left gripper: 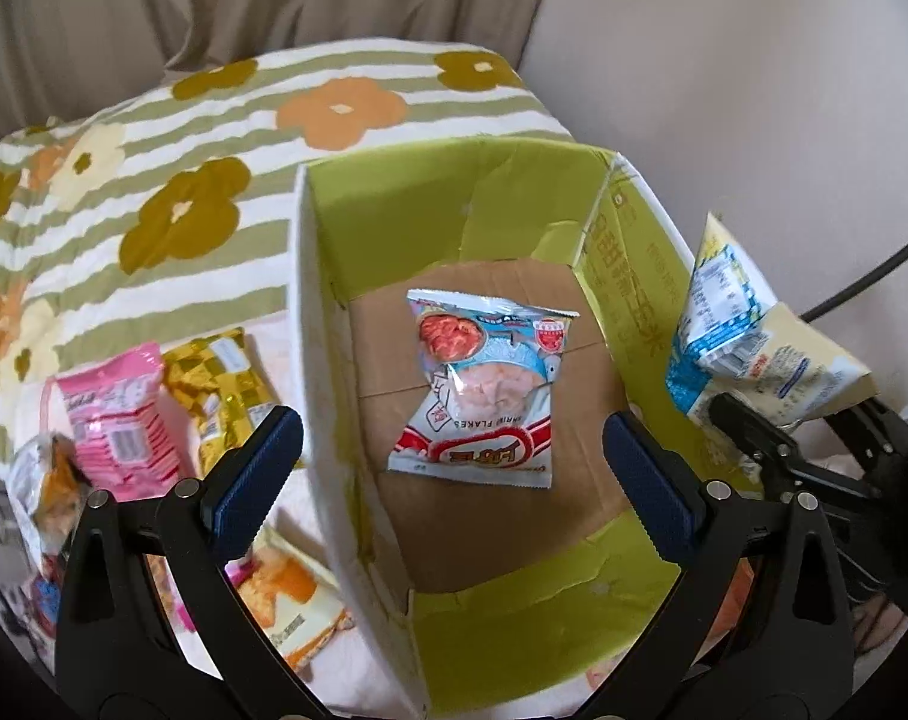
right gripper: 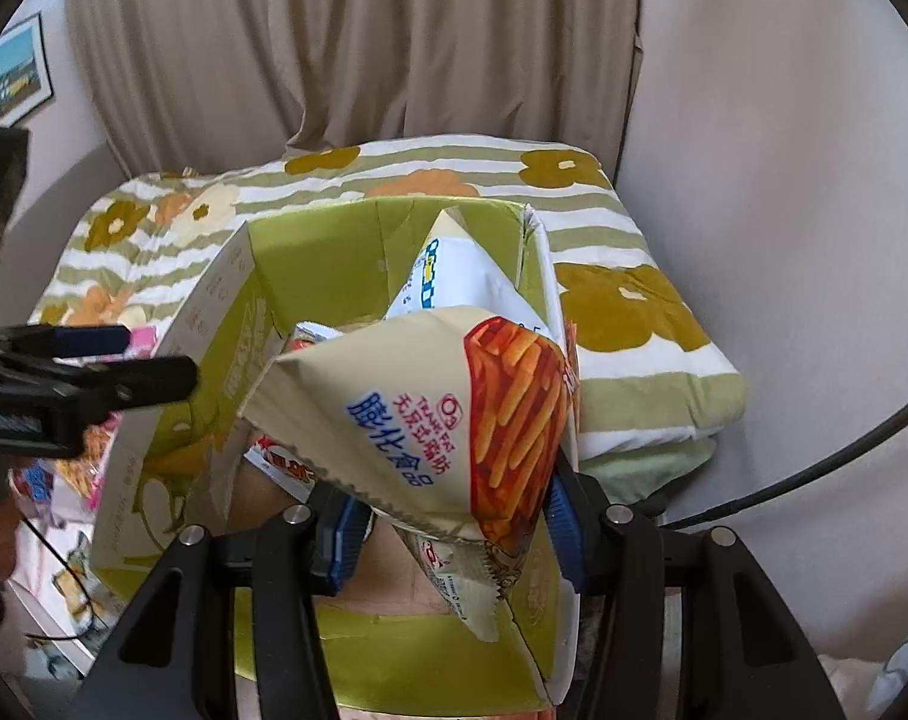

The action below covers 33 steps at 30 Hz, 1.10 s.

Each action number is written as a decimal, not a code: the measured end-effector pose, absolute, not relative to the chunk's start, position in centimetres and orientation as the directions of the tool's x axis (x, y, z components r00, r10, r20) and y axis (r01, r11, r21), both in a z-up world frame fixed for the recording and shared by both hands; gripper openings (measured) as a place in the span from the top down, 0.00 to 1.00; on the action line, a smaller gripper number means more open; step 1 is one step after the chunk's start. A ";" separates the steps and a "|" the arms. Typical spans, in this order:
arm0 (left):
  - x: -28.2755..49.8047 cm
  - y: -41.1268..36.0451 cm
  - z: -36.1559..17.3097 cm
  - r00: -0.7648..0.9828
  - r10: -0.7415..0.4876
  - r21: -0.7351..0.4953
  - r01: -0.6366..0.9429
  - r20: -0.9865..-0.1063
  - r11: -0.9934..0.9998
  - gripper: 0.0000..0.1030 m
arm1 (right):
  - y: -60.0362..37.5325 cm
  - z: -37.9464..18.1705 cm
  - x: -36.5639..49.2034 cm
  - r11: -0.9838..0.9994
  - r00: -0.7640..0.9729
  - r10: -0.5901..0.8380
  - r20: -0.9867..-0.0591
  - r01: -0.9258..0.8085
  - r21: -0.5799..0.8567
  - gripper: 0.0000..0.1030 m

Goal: Organize snacks
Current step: 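Carry both bags over the cardboard box and open both tools to drop them, then grasp the chocolate biscuit bag with left tool while right grasps the potato chip bag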

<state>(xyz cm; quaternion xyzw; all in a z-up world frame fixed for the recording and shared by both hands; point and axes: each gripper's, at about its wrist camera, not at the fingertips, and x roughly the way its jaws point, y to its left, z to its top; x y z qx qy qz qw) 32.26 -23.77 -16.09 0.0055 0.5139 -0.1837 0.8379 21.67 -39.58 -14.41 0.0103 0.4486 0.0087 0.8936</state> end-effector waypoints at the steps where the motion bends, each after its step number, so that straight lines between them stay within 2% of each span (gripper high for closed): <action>1: 32.1 -23.3 -15.9 0.410 -0.301 -0.183 0.302 -0.861 0.935 0.03 | -39.6 -14.5 21.7 1.000 0.595 0.028 -0.803 -0.007 0.030 0.54; 5: 31.4 -22.4 -15.5 0.436 -0.285 -0.175 0.275 -0.854 0.945 0.03 | -39.8 -14.8 21.8 1.000 0.598 0.021 -0.801 0.001 0.028 0.52; 6: 31.2 -22.3 -15.4 0.443 -0.281 -0.171 0.273 -0.852 0.947 0.03 | -40.0 -14.9 21.8 1.000 0.600 0.022 -0.800 0.002 0.029 0.48; 8: 30.8 -22.1 -15.2 0.456 -0.281 -0.172 0.267 -0.845 0.948 0.03 | -40.0 -14.9 21.9 0.999 0.607 0.039 -0.793 0.000 0.050 0.32; 9: 30.5 -22.0 -15.0 0.460 -0.282 -0.174 0.264 -0.842 0.949 0.03 | -40.2 -14.8 21.8 0.998 0.616 0.058 -0.786 -0.005 0.070 0.08; 10: 30.2 -21.9 -14.9 0.467 -0.280 -0.173 0.259 -0.839 0.950 0.03 | -40.1 -14.8 21.6 0.997 0.622 0.069 -0.780 -0.009 0.081 0.00; 19: 27.8 -21.1 -13.7 0.507 -0.282 -0.193 0.222 -0.815 0.956 0.03 | -40.0 -13.6 19.3 0.994 0.672 0.107 -0.733 -0.054 0.097 0.00; 25: 25.6 -19.8 -11.7 0.564 -0.280 -0.197 0.204 -0.777 0.959 0.03 | -40.0 -11.4 18.0 0.990 0.734 0.143 -0.664 -0.094 0.109 0.00; 30: 23.0 -17.3 -9.9 0.621 -0.243 -0.172 0.174 -0.745 0.970 0.03 | -38.3 -9.4 17.2 0.984 0.766 0.169 -0.620 -0.167 0.062 0.00; 33: 22.0 -15.1 -8.8 0.649 -0.190 -0.130 0.139 -0.736 0.982 0.03 | -36.6 -8.5 16.8 0.978 0.758 0.182 -0.626 -0.205 0.035 0.00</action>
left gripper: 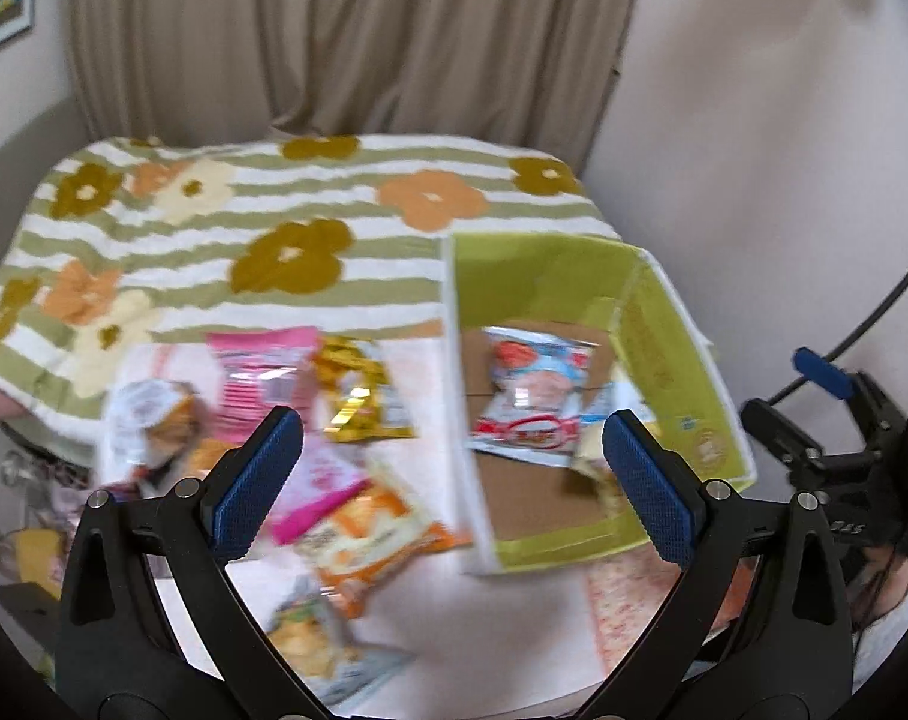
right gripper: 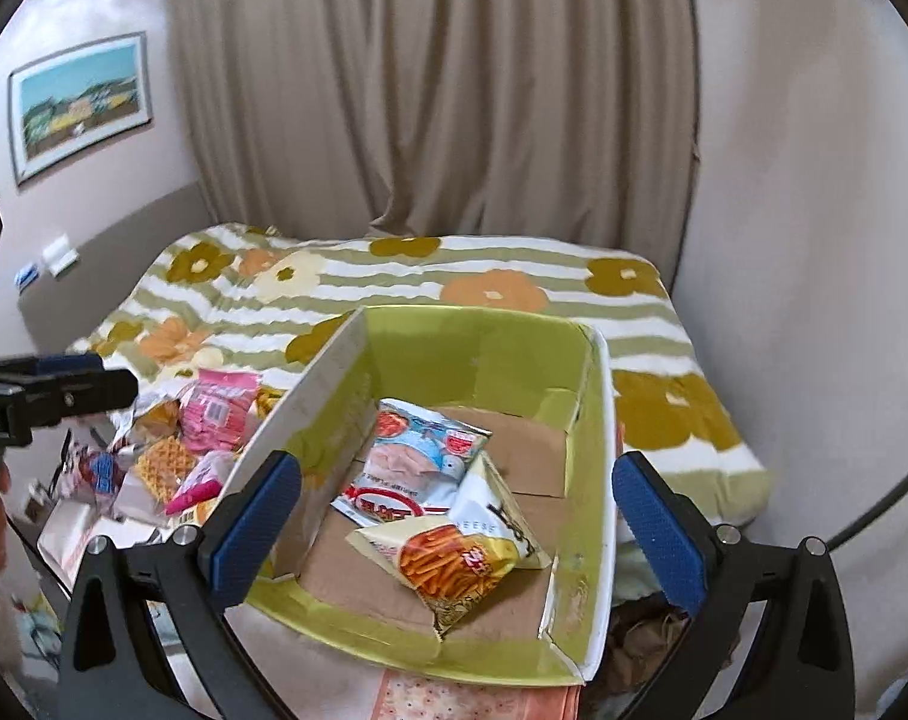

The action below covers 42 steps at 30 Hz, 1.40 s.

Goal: Organize snacks
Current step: 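Grasp the chocolate biscuit bag with left tool while right grasps the potato chip bag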

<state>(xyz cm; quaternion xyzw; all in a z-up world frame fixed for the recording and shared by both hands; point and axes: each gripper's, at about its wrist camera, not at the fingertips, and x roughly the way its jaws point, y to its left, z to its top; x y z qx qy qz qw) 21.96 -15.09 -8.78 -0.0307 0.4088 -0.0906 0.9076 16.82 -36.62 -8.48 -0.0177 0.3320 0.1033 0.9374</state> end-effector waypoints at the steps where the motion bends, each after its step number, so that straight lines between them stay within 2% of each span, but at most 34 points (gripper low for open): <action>1: 21.6 -14.2 -8.5 0.654 -0.178 -0.124 0.128 -0.735 0.984 0.03 | -36.0 -8.1 16.6 0.973 0.752 0.201 -0.628 -0.225 0.042 0.00; 8: 19.5 -7.3 -7.7 0.673 -0.119 -0.134 0.029 -0.730 0.991 0.03 | -30.5 -6.4 14.6 0.935 0.743 0.321 -0.587 -0.348 0.071 0.00; 18: 17.5 5.1 -9.3 0.634 -0.080 -0.150 -0.057 -0.769 0.987 0.03 | -19.5 -8.7 14.8 0.904 0.636 0.379 -0.672 -0.408 0.124 0.00; 27: 17.7 14.8 -17.0 0.457 -0.164 -0.198 -0.028 -0.874 0.980 0.03 | -12.4 -14.4 13.1 0.909 0.518 0.339 -0.786 -0.395 0.132 0.00; 35: 20.2 17.2 -24.7 0.321 -0.262 -0.269 0.023 -0.910 0.963 0.03 | -9.1 -20.5 11.2 0.906 0.421 0.264 -0.868 -0.417 0.073 0.00; 42: 22.4 16.9 -27.4 0.307 -0.259 -0.253 0.061 -0.916 0.966 0.03 | -7.9 -24.5 11.5 0.888 0.377 0.197 -0.905 -0.460 0.002 0.00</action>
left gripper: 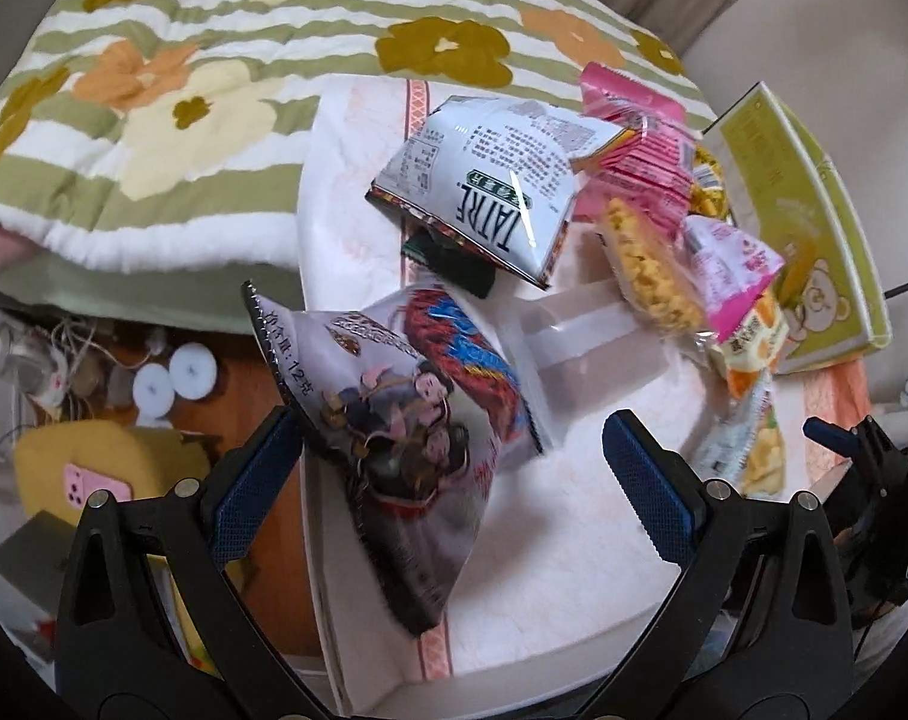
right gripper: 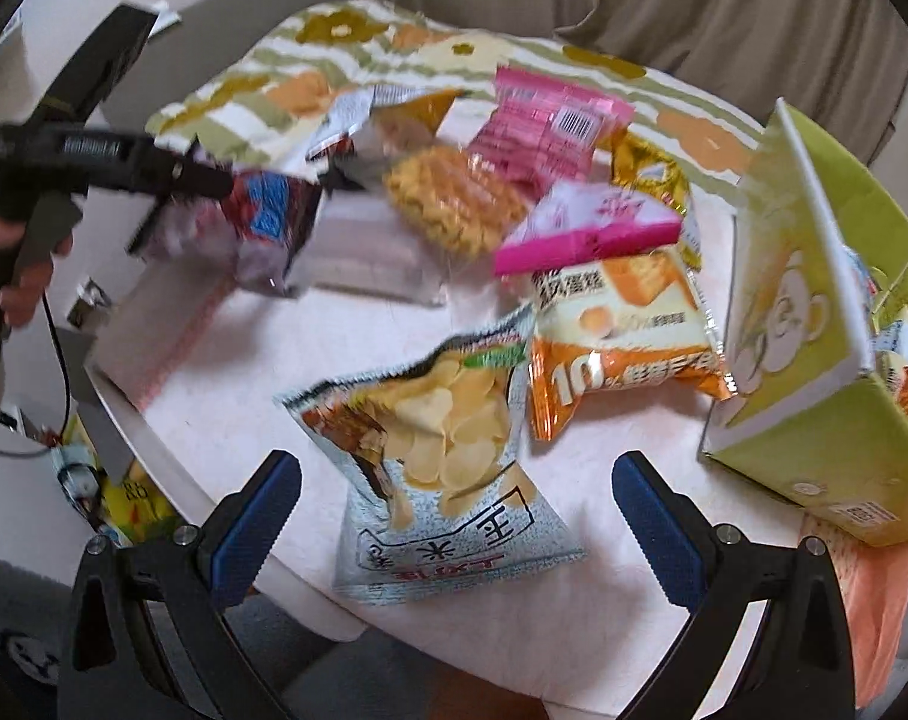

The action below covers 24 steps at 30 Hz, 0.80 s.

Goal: Organize snacks
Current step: 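Grasp the chocolate biscuit bag with left tool while right grasps the potato chip bag, then lift both bags over the cardboard box and release them inside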

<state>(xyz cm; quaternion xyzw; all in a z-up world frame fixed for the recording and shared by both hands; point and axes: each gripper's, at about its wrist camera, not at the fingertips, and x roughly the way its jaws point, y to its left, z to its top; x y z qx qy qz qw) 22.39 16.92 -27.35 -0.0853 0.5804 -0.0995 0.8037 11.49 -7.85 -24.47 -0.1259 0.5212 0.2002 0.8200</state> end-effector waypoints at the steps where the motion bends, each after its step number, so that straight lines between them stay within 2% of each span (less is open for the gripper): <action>1: 22.7 16.8 -27.7 0.301 -0.254 -0.244 0.069 -0.919 0.967 0.03 | -7.6 -24.9 11.5 0.881 0.376 0.184 -0.908 -0.472 -0.017 0.00; 4: 23.3 16.4 -28.2 0.309 -0.227 -0.210 0.087 -0.924 0.974 0.03 | -6.8 -26.1 11.6 0.860 0.365 0.166 -0.916 -0.507 -0.046 0.00; 11: 24.4 15.7 -29.5 0.304 -0.166 -0.135 0.119 -0.938 0.984 0.04 | -6.2 -27.9 12.1 0.853 0.326 0.184 -0.927 -0.522 -0.014 0.00; 13: 24.5 15.5 -29.9 0.301 -0.138 -0.102 0.130 -0.943 0.986 0.06 | -6.2 -28.1 12.3 0.854 0.323 0.185 -0.928 -0.521 -0.011 0.00; 18: 24.3 15.2 -30.0 0.318 -0.047 0.005 0.158 -0.947 0.987 0.27 | -5.7 -28.7 12.7 0.854 0.312 0.188 -0.931 -0.521 -0.003 0.00; 24: 24.0 15.7 -29.8 0.327 -0.041 0.012 0.159 -0.944 0.987 0.32 | -5.8 -28.6 13.4 0.852 0.310 0.195 -0.931 -0.523 0.004 0.00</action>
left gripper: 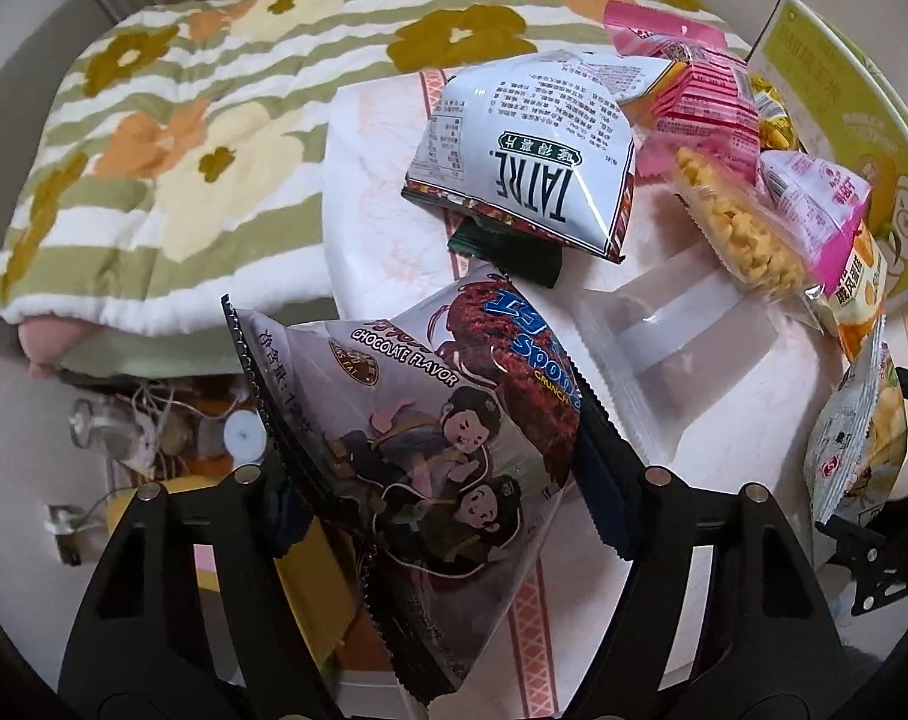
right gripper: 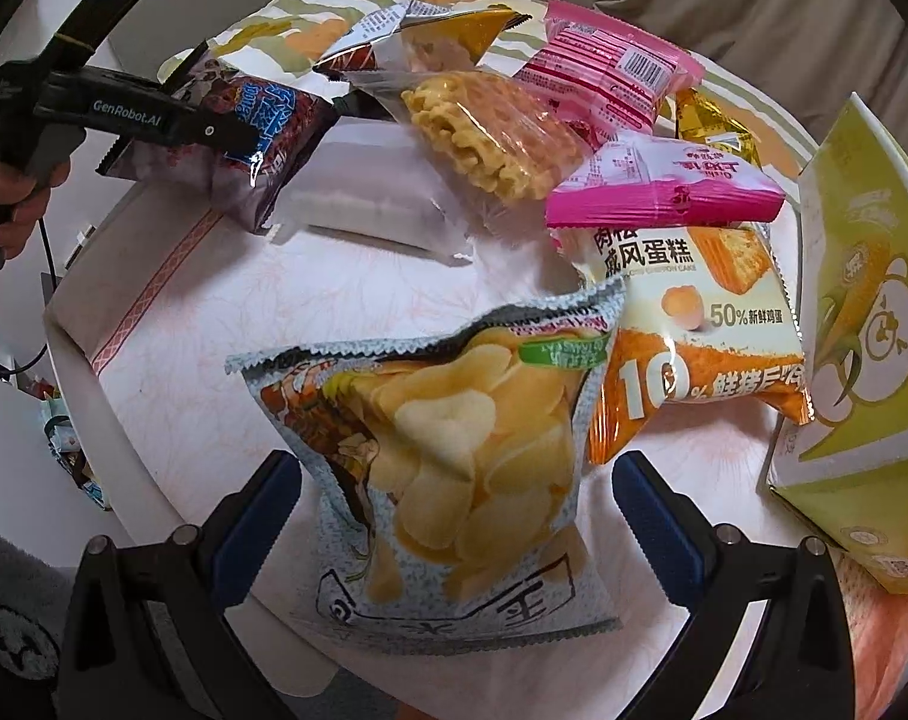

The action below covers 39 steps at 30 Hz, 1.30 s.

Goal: Organize snacks
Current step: 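Lift both bags over the cardboard box and release them inside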

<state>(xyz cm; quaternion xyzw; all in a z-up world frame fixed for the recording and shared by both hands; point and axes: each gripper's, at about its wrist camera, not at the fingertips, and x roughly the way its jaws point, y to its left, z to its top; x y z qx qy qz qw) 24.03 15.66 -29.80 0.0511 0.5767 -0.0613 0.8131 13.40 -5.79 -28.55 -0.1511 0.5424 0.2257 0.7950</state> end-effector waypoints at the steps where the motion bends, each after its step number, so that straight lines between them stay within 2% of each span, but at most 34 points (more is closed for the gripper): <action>1: 24.0 15.7 -29.8 0.327 -0.042 0.009 0.154 -0.944 0.988 0.32 | -5.8 -28.5 13.4 0.852 0.310 0.196 -0.930 -0.523 0.005 0.00; 11: 23.8 15.6 -29.3 0.329 -0.034 0.005 0.116 -0.944 0.993 0.33 | -6.9 -28.4 13.4 0.853 0.298 0.208 -0.932 -0.522 0.024 0.00; 17: 23.3 15.0 -27.5 0.372 0.017 0.072 0.134 -0.928 0.988 0.33 | -7.0 -28.8 12.9 0.849 0.297 0.215 -0.930 -0.527 0.028 0.00; 20: 23.2 15.1 -27.2 0.368 -0.003 0.049 0.134 -0.930 0.990 0.33 | -6.9 -29.1 12.8 0.843 0.289 0.220 -0.932 -0.537 0.032 0.09; 24: 22.8 15.1 -27.1 0.368 -0.006 0.043 0.126 -0.930 0.991 0.33 | -6.3 -29.4 12.6 0.834 0.279 0.210 -0.937 -0.552 0.023 0.29; 33: 21.3 15.4 -25.4 0.389 -0.034 0.008 0.107 -0.920 0.994 0.33 | -5.8 -27.6 12.0 0.843 0.308 0.221 -0.925 -0.538 0.022 0.33; 39: 19.5 15.5 -22.7 0.429 -0.070 -0.029 0.100 -0.901 0.995 0.33 | -5.5 -24.4 11.1 0.857 0.349 0.239 -0.906 -0.514 0.028 0.33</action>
